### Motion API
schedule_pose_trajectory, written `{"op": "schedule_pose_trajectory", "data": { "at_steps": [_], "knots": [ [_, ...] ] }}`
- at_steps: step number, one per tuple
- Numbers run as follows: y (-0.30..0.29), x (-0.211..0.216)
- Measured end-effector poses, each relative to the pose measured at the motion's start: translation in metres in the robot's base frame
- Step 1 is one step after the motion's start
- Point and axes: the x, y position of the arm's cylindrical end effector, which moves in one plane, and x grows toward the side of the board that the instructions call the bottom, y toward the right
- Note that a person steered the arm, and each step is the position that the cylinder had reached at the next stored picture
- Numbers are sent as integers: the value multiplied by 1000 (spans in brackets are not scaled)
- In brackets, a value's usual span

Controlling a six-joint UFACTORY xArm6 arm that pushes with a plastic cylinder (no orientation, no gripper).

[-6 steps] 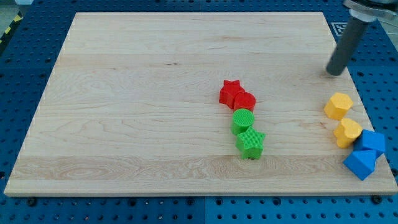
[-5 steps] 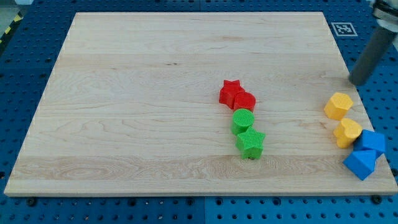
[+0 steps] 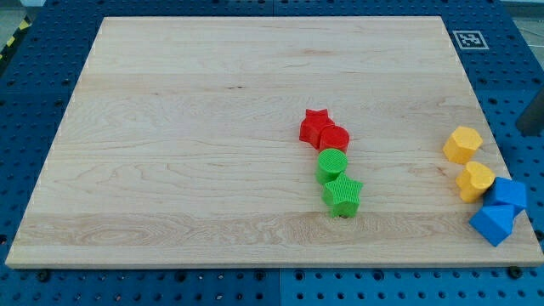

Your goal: Move the yellow hexagon into the yellow heart

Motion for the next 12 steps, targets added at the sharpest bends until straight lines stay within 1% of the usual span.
{"op": "schedule_pose_trajectory", "data": {
  "at_steps": [3,4,5,6,7,8,9,10,12],
  "knots": [
    [0,1],
    [0,16],
    [-19,31],
    [-21,50],
    [-13,62],
    [-3,85],
    [-17,94],
    [-36,94],
    [-35,101]
  ]
}}
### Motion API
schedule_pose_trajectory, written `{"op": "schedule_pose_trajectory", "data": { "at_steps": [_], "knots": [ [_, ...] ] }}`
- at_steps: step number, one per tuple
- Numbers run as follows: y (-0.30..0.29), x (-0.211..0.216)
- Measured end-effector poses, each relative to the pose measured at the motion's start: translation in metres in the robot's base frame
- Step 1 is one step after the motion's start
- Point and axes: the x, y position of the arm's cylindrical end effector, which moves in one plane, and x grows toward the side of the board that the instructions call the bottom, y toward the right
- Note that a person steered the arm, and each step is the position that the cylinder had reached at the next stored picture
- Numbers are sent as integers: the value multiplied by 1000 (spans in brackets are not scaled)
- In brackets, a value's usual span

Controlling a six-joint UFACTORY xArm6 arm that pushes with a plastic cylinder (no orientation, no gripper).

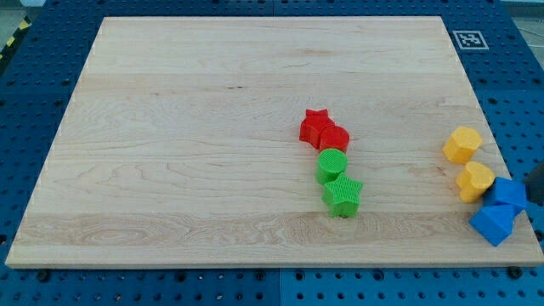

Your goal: Move the yellow hexagon into the yellow heart

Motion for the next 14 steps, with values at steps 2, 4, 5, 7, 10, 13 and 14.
{"op": "schedule_pose_trajectory", "data": {
  "at_steps": [2,4,5,7,10,13,14],
  "knots": [
    [-7,4],
    [-22,4],
    [-25,-26],
    [-29,-54],
    [-80,-103],
    [-136,-90],
    [-148,-90]
  ]
}}
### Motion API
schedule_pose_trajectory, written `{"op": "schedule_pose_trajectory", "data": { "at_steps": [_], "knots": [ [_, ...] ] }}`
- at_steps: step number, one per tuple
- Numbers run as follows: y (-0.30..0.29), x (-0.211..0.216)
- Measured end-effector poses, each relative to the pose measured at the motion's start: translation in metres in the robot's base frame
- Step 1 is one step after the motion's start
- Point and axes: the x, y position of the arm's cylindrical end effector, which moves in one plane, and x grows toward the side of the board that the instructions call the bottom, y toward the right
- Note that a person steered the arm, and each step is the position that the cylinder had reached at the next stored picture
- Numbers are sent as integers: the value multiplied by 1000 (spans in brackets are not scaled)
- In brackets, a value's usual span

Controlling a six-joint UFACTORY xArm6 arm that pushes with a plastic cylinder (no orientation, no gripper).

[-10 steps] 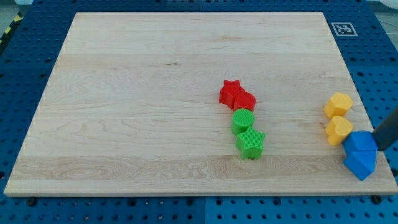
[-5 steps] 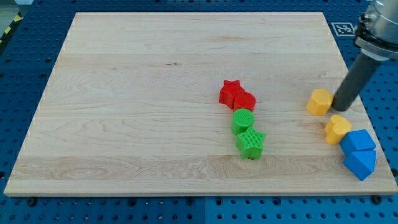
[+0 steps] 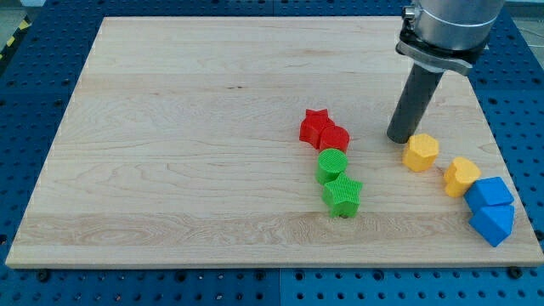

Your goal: Move the yellow hexagon into the yellow heart

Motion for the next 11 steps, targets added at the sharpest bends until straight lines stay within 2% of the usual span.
{"op": "schedule_pose_trajectory", "data": {
  "at_steps": [1,4,7,11],
  "knots": [
    [-21,0],
    [2,12],
    [-29,24],
    [-18,42]
  ]
}}
